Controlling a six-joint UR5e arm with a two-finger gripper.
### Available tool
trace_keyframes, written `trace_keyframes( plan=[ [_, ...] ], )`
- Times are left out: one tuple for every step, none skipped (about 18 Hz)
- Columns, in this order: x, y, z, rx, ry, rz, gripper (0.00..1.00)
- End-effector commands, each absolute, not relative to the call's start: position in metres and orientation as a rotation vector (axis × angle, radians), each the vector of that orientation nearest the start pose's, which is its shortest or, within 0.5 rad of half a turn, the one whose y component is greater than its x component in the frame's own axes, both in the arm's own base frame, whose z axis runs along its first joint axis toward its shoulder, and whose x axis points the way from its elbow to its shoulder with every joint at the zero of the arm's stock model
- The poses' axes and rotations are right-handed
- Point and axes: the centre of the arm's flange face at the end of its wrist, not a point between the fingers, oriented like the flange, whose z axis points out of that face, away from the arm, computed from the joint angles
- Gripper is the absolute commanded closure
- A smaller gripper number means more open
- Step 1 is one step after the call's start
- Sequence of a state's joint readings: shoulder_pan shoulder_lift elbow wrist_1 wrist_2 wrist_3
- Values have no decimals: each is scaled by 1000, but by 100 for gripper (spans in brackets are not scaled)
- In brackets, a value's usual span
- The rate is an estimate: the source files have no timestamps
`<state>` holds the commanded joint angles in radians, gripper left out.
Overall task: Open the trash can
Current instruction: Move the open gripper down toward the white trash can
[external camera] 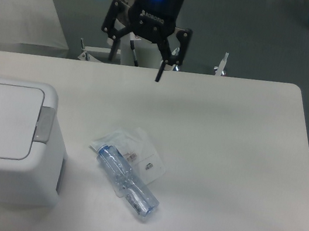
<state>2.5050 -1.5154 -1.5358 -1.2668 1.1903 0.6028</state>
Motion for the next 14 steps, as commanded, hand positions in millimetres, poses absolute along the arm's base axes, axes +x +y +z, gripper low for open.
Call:
trace_keyframes(
  plan=[
    [-302, 434, 580, -2591, -325, -2, 0],
    [-306, 436, 584, -2607, -315, 15, 0],
    [-310, 433, 589, -2630, -251, 63, 0],
    [-312, 431, 593, -2650, -143, 111, 0],
    [-313, 428, 593, -2680, -68, 123, 0],
    [-313, 426, 596, -2707, -33, 116, 0],
    [-316, 427, 596, -2740, -35, 97, 0],
    [-323, 430, 591, -2782, -43, 96, 0],
    [-327, 430, 589, -2825, -57, 129, 0],
    [-330, 430, 589, -2845, -65, 153, 0],
    [-330, 434, 586, -2849, -79, 149, 0],
    [-328, 439, 588, -2844, -111, 146, 0],
    [-332, 445, 585, -2842, -177, 129, 0],
    [-330, 457, 586, -2832, -242, 120, 0]
  ],
)
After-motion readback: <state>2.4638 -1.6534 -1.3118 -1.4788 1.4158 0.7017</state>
